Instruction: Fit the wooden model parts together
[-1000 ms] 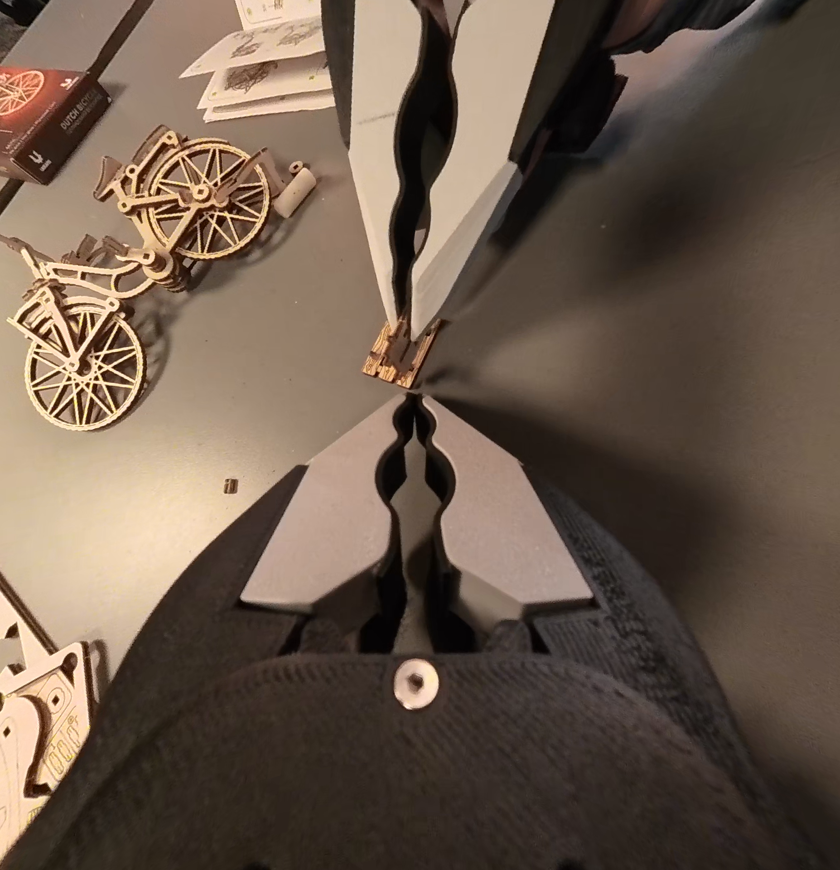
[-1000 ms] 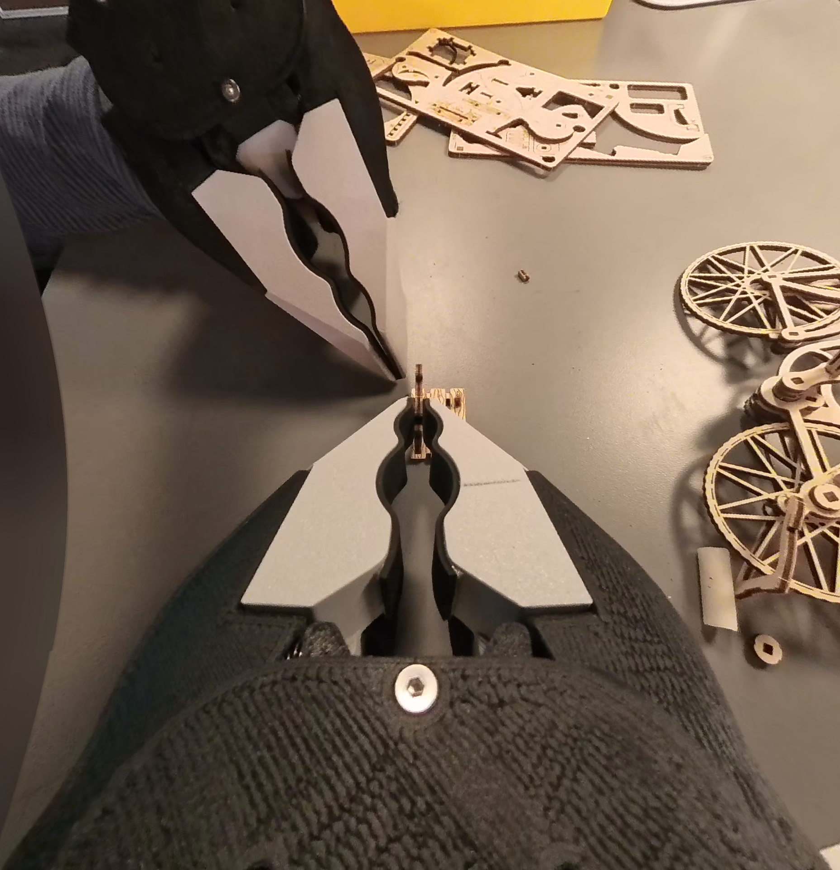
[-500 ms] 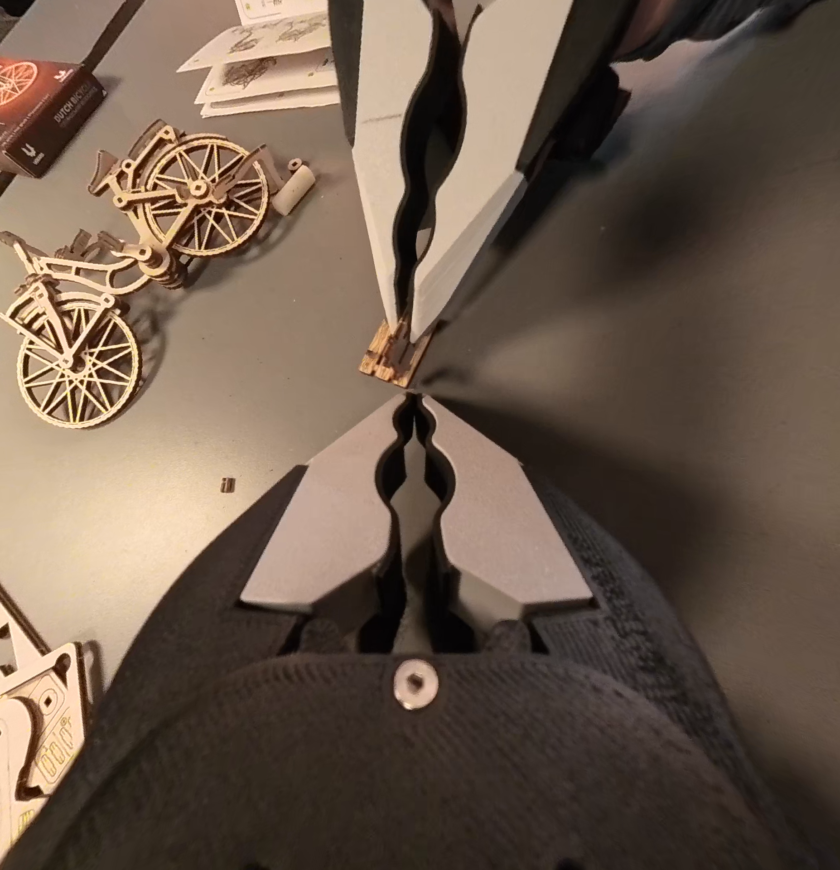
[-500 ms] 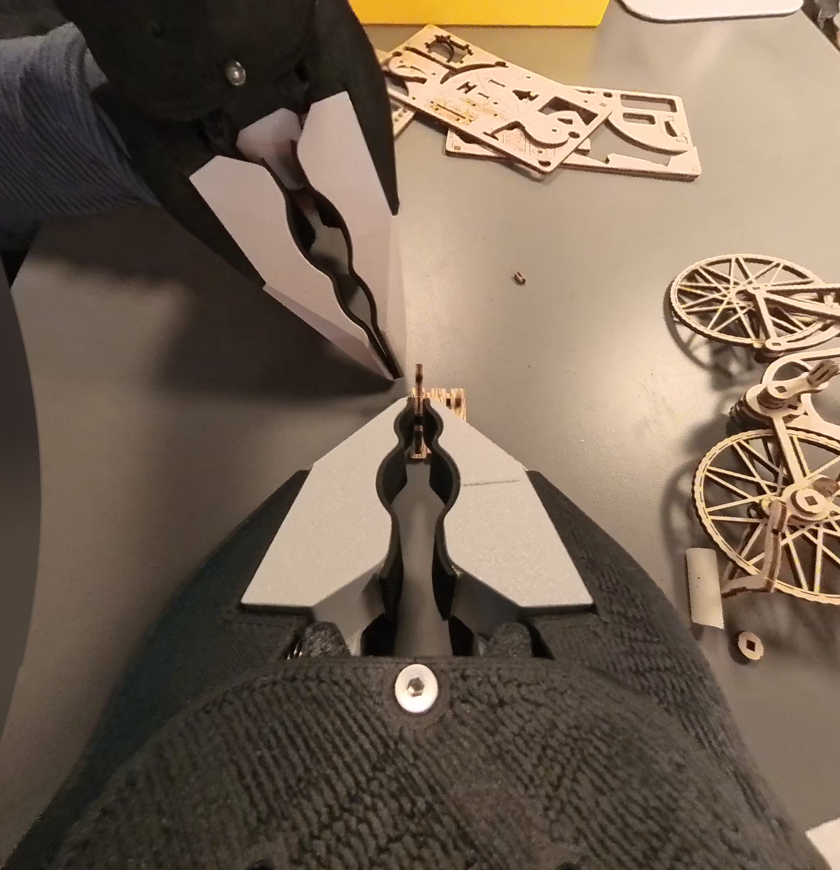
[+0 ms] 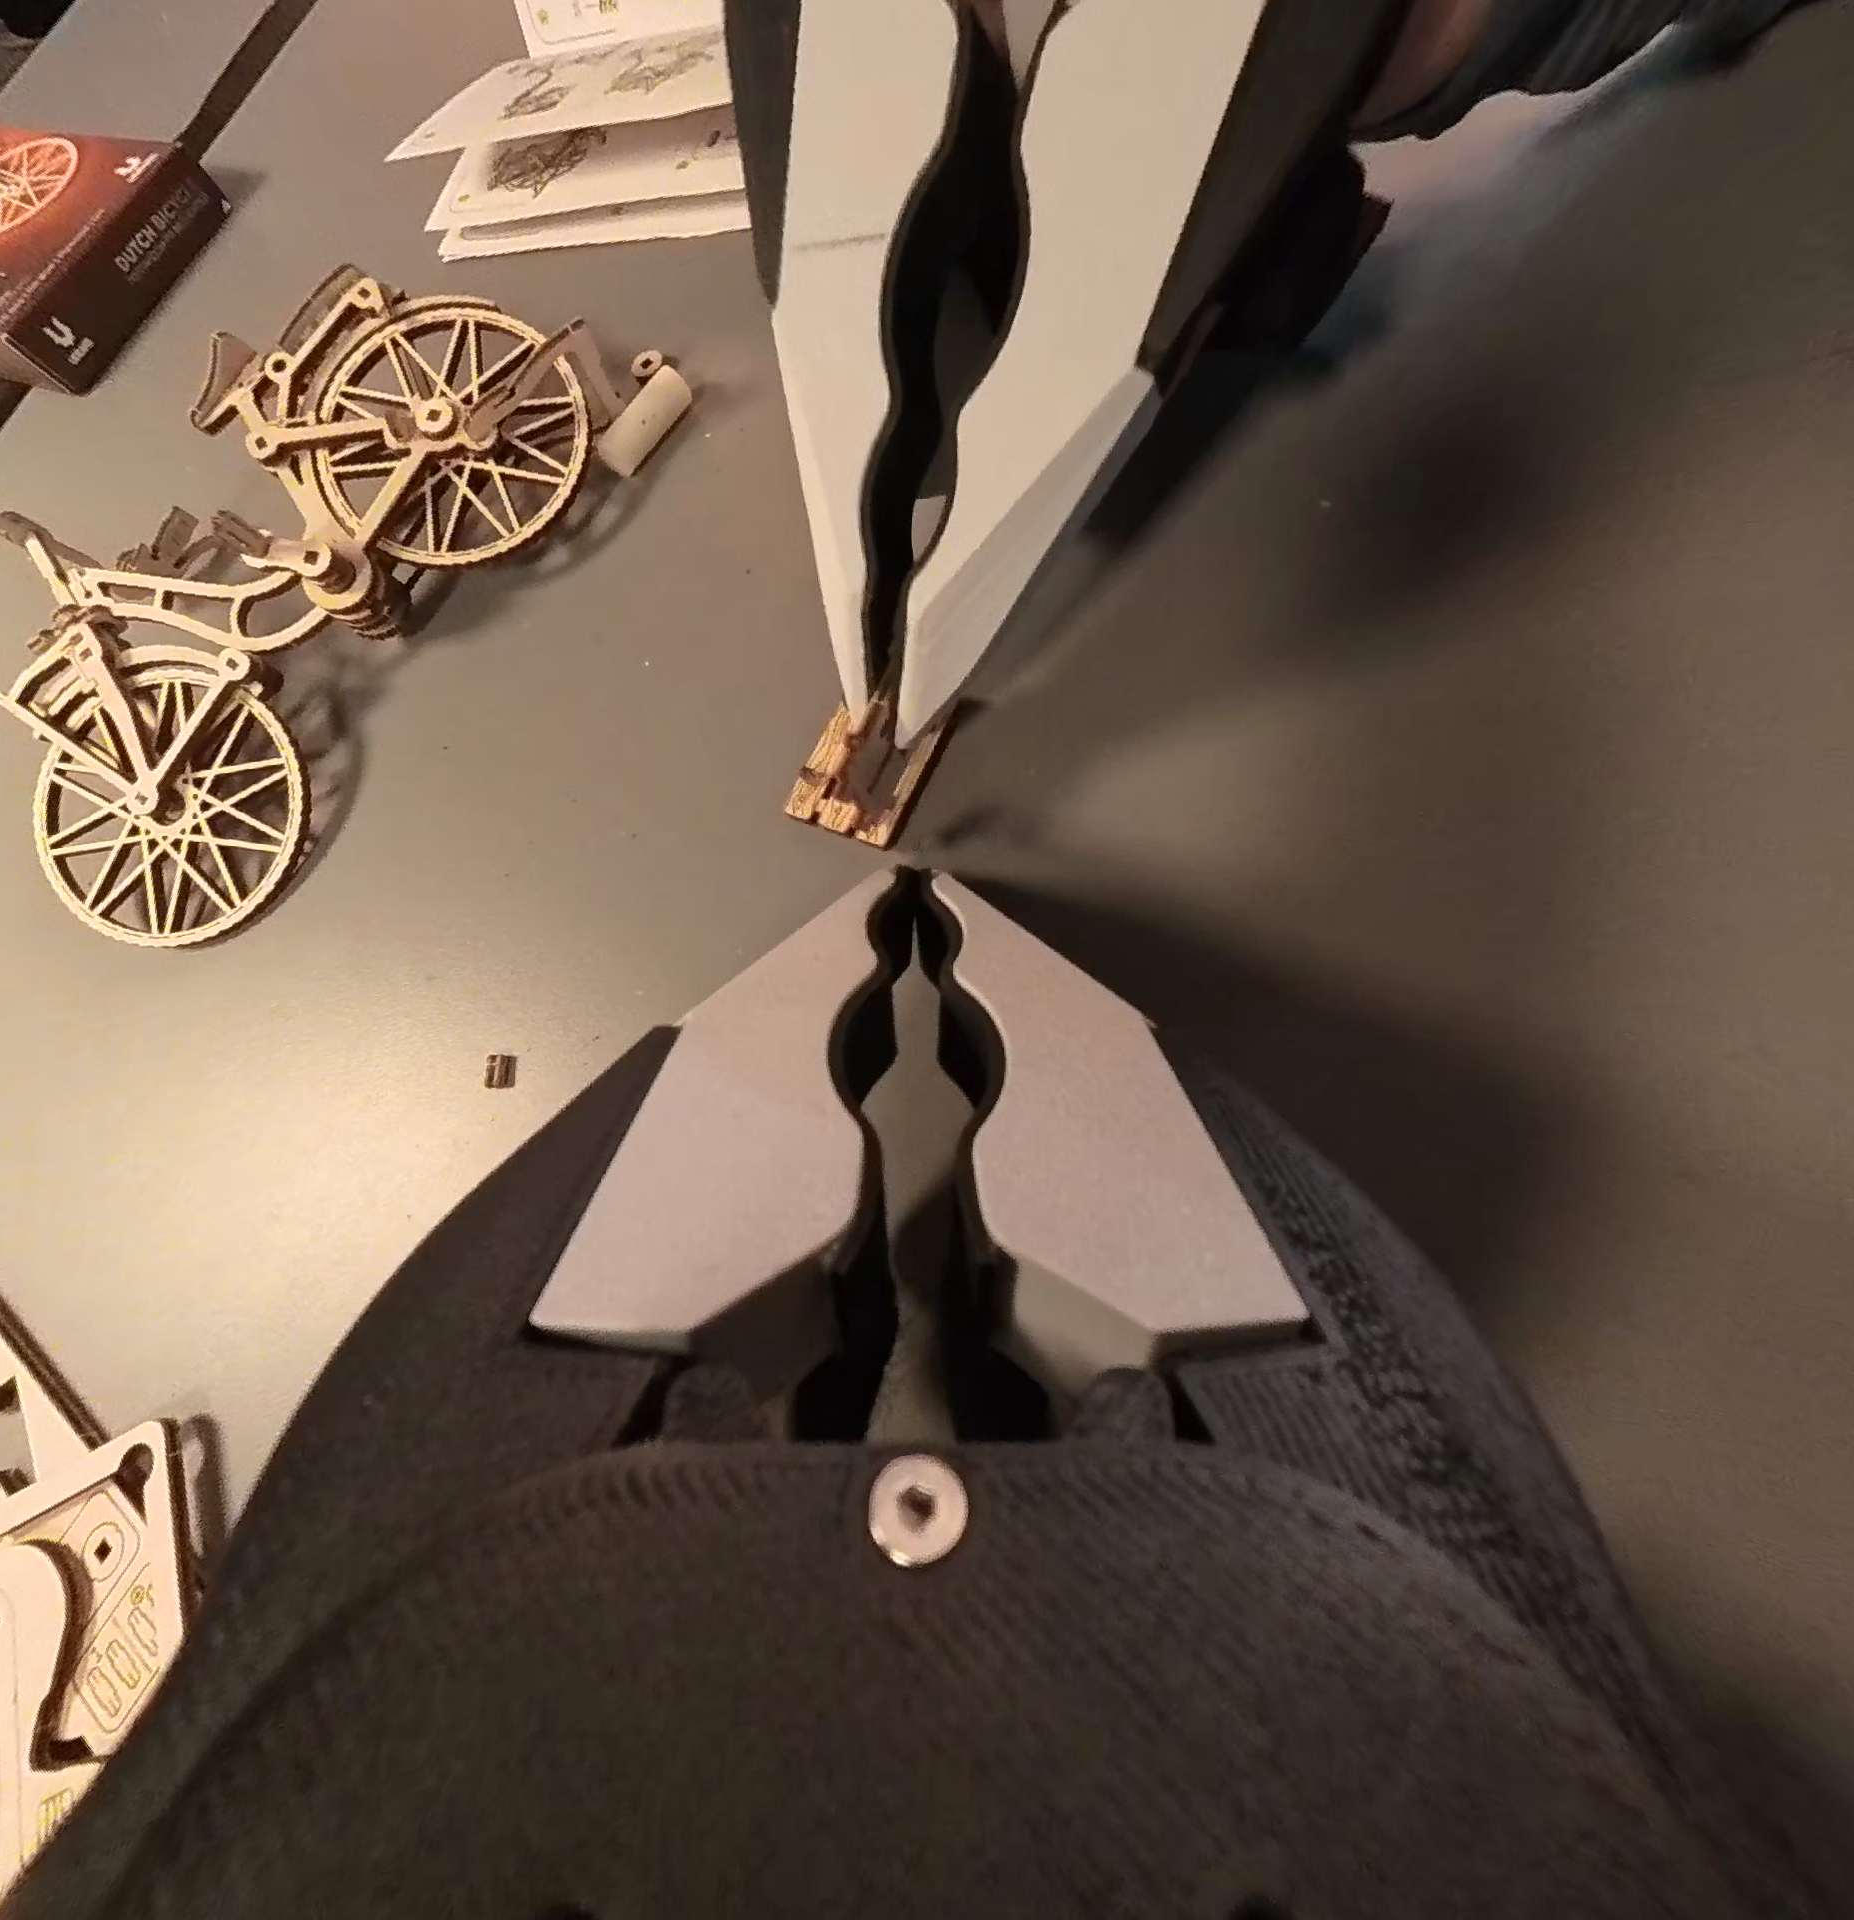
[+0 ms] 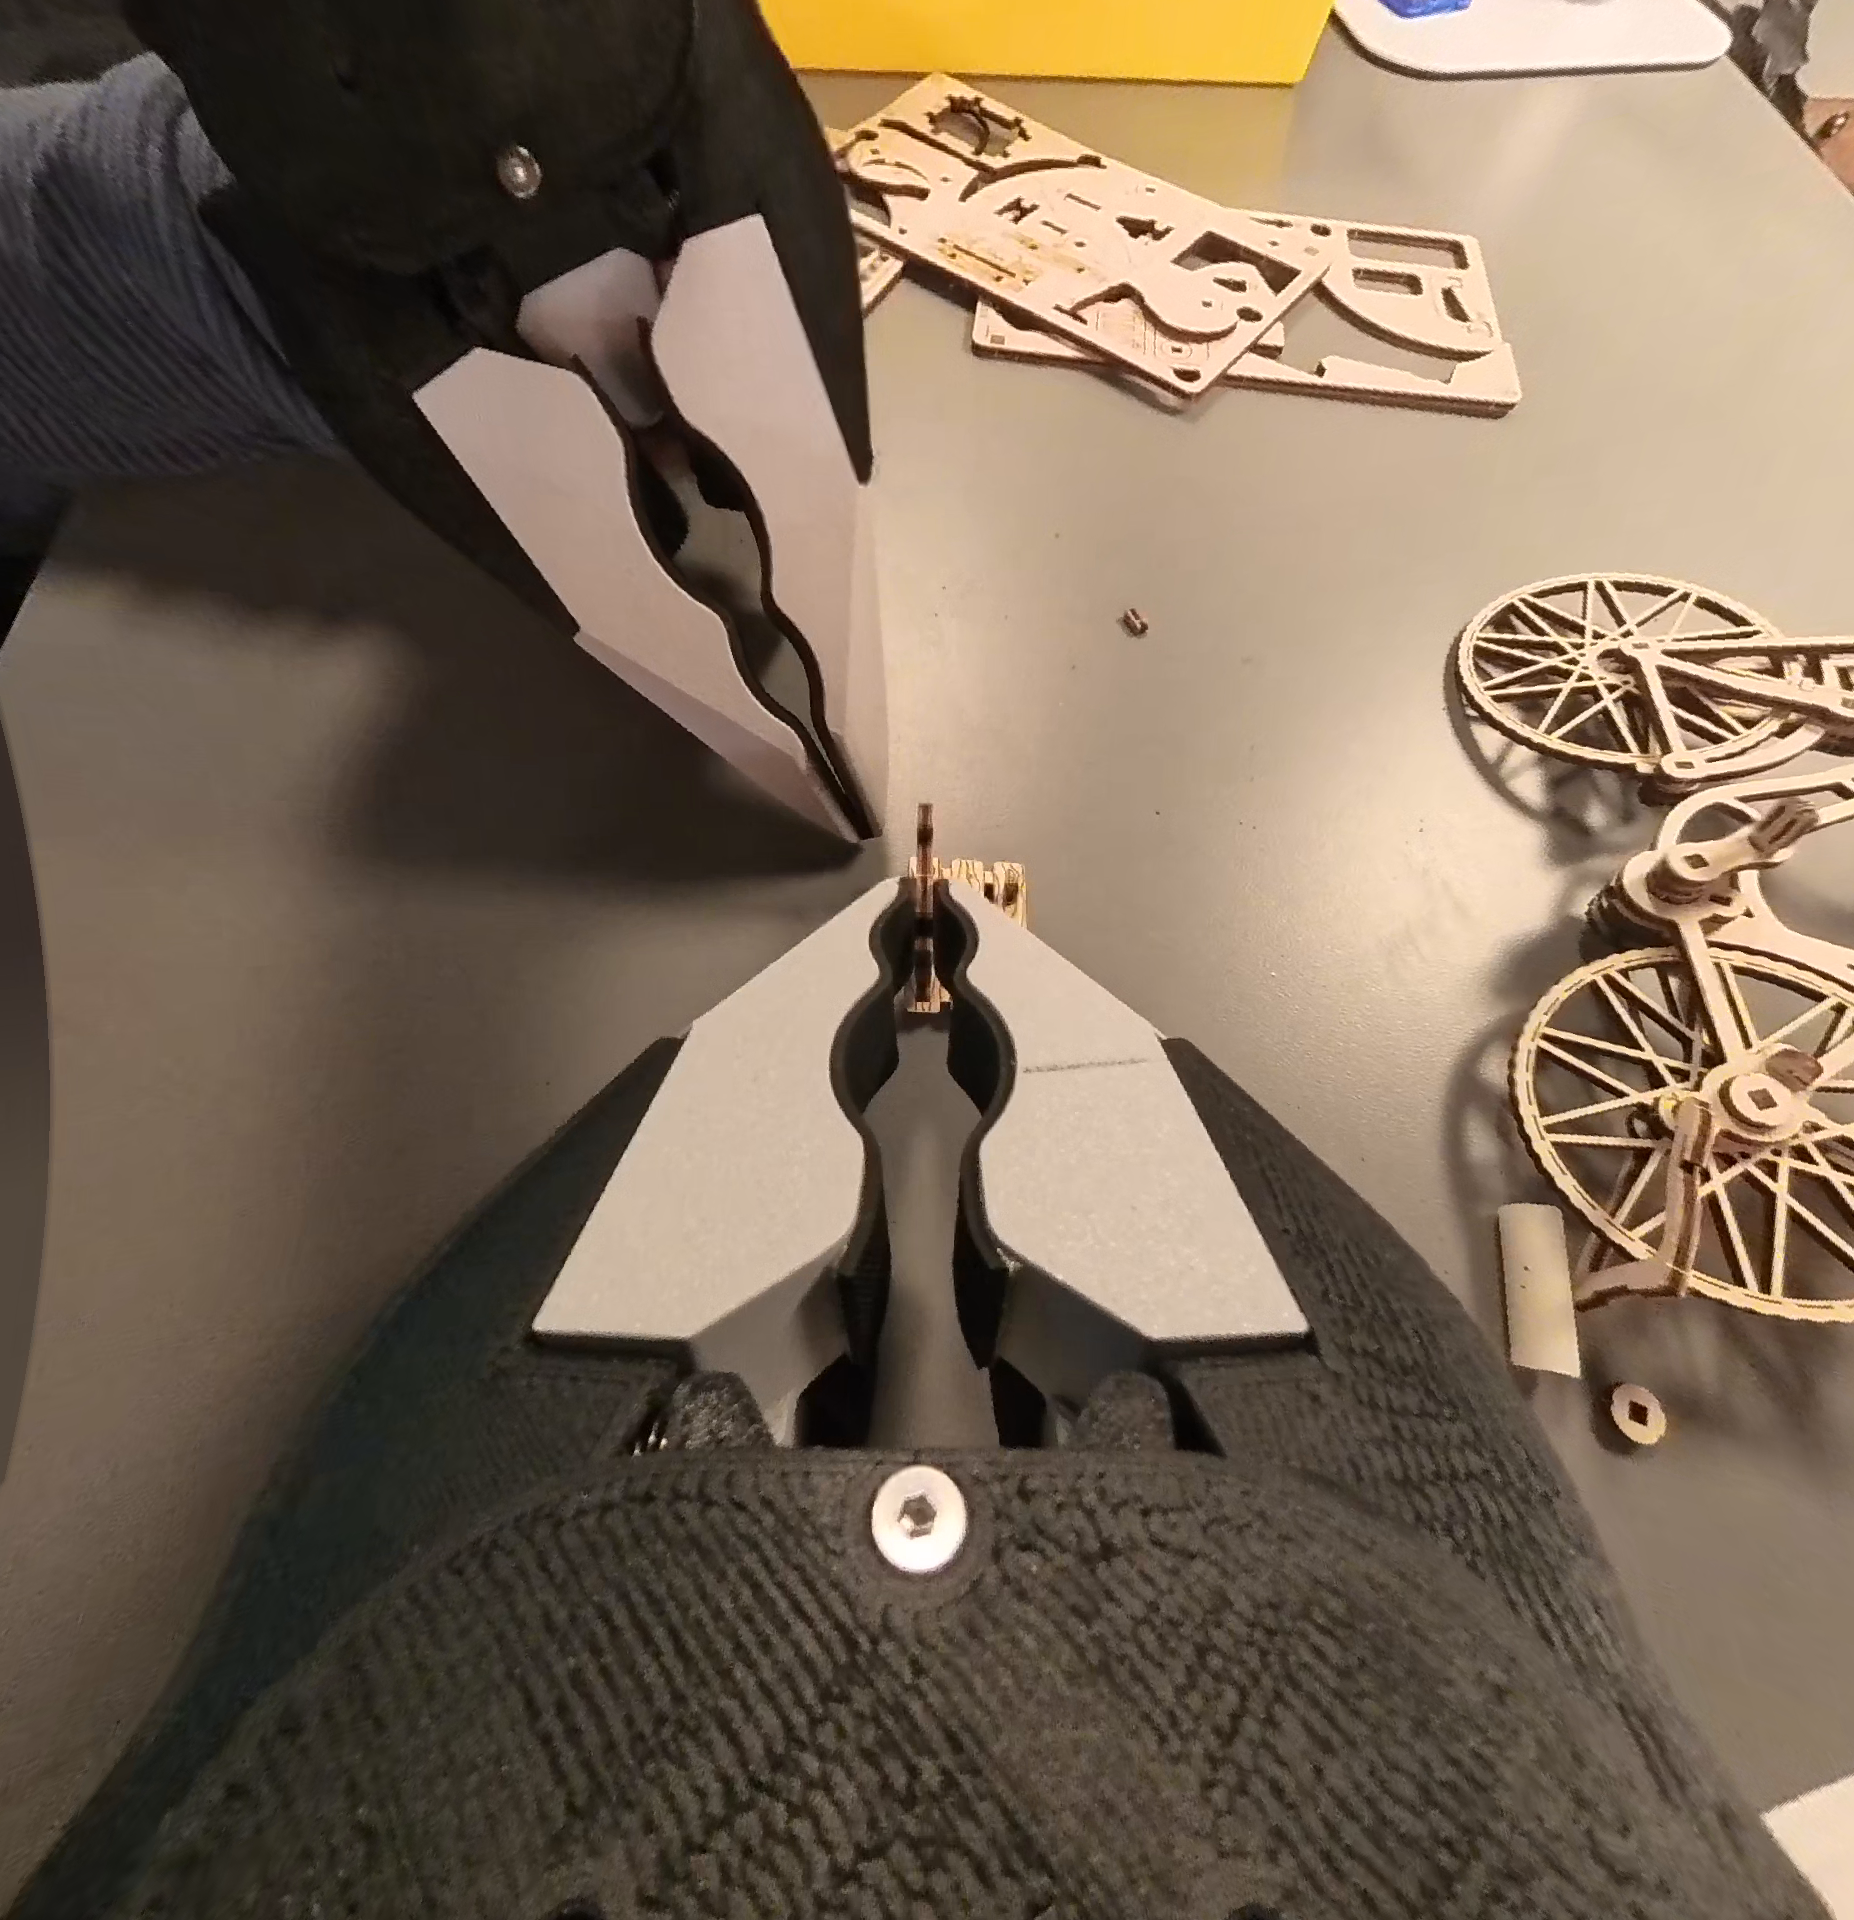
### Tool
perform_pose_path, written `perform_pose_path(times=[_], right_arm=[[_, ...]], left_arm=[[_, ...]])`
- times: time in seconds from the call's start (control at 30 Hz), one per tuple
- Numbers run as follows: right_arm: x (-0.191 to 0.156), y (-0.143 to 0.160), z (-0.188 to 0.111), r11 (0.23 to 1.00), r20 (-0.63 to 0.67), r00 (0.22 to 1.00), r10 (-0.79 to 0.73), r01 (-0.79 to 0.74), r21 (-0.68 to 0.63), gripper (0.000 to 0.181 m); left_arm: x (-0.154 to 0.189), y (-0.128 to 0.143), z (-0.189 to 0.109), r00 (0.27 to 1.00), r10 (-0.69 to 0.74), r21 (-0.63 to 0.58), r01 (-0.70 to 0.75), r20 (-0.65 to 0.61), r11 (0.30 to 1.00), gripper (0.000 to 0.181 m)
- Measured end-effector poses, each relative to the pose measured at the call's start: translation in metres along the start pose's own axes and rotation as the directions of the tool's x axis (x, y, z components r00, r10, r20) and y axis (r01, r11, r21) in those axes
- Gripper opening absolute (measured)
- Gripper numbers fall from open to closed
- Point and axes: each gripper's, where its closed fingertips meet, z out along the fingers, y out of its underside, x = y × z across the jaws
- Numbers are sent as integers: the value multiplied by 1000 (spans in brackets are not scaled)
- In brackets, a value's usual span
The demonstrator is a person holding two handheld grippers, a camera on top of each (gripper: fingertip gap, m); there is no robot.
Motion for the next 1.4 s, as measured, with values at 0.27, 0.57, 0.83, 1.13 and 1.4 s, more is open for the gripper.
perform_pose_path(times=[0.27, 0.57, 0.83, 1.13, 1.4], right_arm=[[-2, 2, 1, 982, -95, 978, -187, 186, -28, 1], [0, 2, 1, 997, 69, 995, 78, -77, -17, 1], [-6, 4, -2, 1000, 101, 995, -21, 22, -12, 1], [-6, 4, -2, 999, 118, 992, -32, 34, -11, 1], [-6, 3, -2, 999, 134, 990, -34, 36, -9, 1]], left_arm=[[0, 0, 0, 1000, -4, 0, 4, -3, 1000, 0], [2, -1, -1, 999, -26, 8, 27, -42, 1000, 0], [-1, -3, 7, 978, -126, -17, 125, -169, 992, 31], [-6, -6, 12, 976, -84, -2, 85, -201, 996, 30], [-7, -6, 14, 955, -118, -17, 118, -272, 993, 25]])
